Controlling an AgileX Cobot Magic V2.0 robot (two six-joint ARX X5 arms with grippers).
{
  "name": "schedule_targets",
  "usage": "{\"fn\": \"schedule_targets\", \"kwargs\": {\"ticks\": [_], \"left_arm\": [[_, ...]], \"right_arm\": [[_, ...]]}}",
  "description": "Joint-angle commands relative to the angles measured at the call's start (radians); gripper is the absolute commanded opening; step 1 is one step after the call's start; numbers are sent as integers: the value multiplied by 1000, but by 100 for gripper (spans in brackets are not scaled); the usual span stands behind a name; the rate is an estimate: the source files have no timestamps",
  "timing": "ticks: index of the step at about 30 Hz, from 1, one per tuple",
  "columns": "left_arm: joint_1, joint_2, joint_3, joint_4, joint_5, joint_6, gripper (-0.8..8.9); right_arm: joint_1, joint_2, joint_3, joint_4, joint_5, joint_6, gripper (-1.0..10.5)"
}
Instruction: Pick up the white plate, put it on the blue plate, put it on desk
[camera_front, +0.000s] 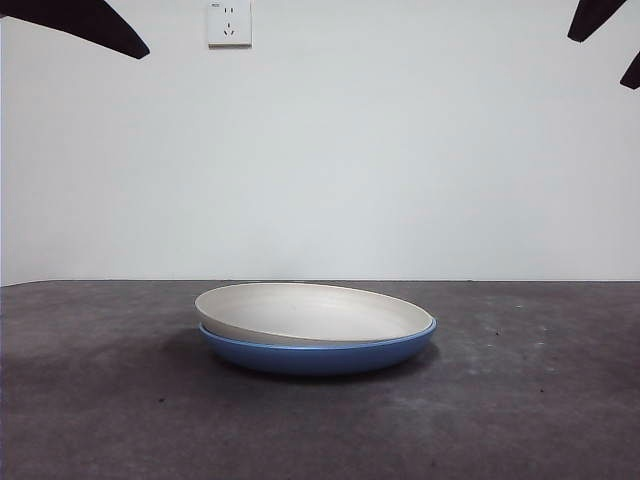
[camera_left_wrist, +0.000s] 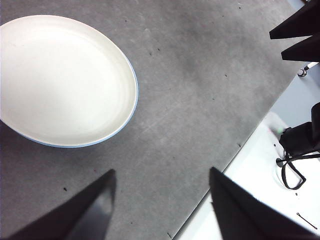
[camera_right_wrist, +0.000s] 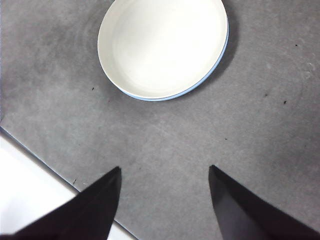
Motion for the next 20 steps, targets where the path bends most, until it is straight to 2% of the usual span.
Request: {"fn": "schedule_targets", "kwargs": {"ticks": [1,2,3,20], "left_arm": [[-8,5,10,5,4,18,100],[-8,5,10,5,4,18,26],[-8,5,10,5,4,18,11],[-8,5,10,6,4,19,11]], "right_arm": [[7,8,18,0,-4,-21,135],[7,8,18,-2,-4,-28,57],[7,8,18,-5,-4,-34,3],[7,8,18,-4,0,-34,9]]}}
